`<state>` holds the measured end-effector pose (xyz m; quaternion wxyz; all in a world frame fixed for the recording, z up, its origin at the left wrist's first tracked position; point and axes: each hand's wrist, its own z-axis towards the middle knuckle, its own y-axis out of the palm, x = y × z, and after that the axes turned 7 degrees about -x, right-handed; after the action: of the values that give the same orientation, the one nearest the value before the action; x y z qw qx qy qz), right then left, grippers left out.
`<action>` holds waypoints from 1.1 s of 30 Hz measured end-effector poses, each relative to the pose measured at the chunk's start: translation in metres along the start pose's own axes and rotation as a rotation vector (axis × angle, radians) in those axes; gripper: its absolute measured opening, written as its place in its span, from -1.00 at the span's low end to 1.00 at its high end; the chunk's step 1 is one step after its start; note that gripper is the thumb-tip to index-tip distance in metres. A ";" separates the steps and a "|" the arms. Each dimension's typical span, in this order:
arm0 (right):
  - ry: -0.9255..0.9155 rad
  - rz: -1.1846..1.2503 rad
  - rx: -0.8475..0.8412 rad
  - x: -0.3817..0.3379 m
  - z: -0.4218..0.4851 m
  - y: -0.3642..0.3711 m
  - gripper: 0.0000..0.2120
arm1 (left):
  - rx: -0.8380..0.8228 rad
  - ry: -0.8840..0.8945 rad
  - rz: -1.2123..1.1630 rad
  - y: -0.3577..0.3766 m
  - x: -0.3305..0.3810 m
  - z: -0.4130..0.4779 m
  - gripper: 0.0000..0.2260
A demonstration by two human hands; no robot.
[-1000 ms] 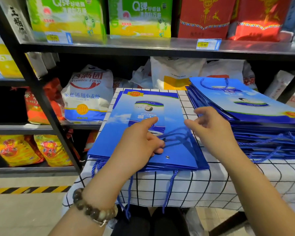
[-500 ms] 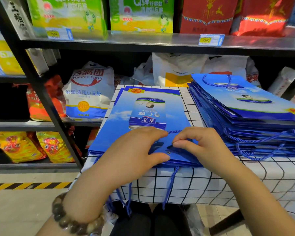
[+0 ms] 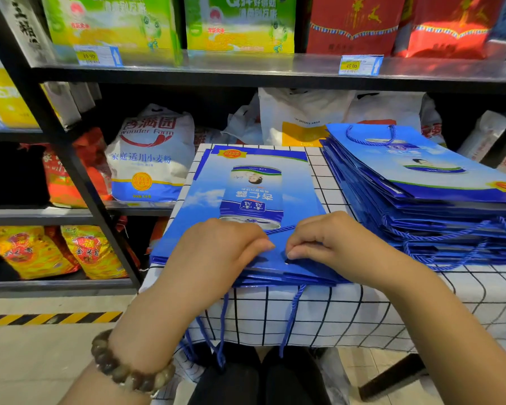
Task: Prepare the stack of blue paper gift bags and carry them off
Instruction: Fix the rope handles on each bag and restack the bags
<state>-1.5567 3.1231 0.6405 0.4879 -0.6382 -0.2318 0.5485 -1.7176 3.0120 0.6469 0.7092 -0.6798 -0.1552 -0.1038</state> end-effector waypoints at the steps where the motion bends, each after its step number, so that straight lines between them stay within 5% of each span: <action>1: 0.010 0.024 -0.010 -0.001 0.002 0.001 -0.85 | 0.051 0.004 0.031 0.001 0.001 0.002 -0.61; 6: 0.024 0.067 0.025 -0.003 0.000 0.015 -0.77 | 0.087 0.137 0.031 0.007 0.002 -0.006 -0.79; 11: 0.060 0.149 0.097 -0.001 -0.004 0.019 -0.83 | 0.074 0.133 0.030 0.006 -0.004 -0.008 -0.70; 14: 0.069 0.262 0.062 -0.004 -0.010 0.020 -0.71 | 0.139 0.155 -0.094 0.007 0.002 -0.006 -0.96; 18: 0.083 0.302 0.030 -0.003 -0.016 0.021 -0.67 | 0.181 0.268 -0.005 0.014 0.007 -0.002 -0.82; 25: 0.121 0.219 0.095 -0.002 -0.015 0.024 -0.74 | 0.211 -0.003 0.234 0.022 0.026 -0.006 -0.65; 31: 0.115 0.088 0.138 -0.008 -0.017 0.026 -0.75 | 0.326 0.070 0.283 0.036 0.031 0.001 -0.96; 33: 0.182 0.090 0.219 -0.007 -0.019 0.024 -0.77 | 0.319 0.115 0.243 0.038 0.028 0.000 -0.87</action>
<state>-1.5467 3.1001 0.6213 0.5484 -0.6381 -0.0966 0.5317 -1.6779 3.0154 0.6214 0.8230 -0.5654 -0.0455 -0.0302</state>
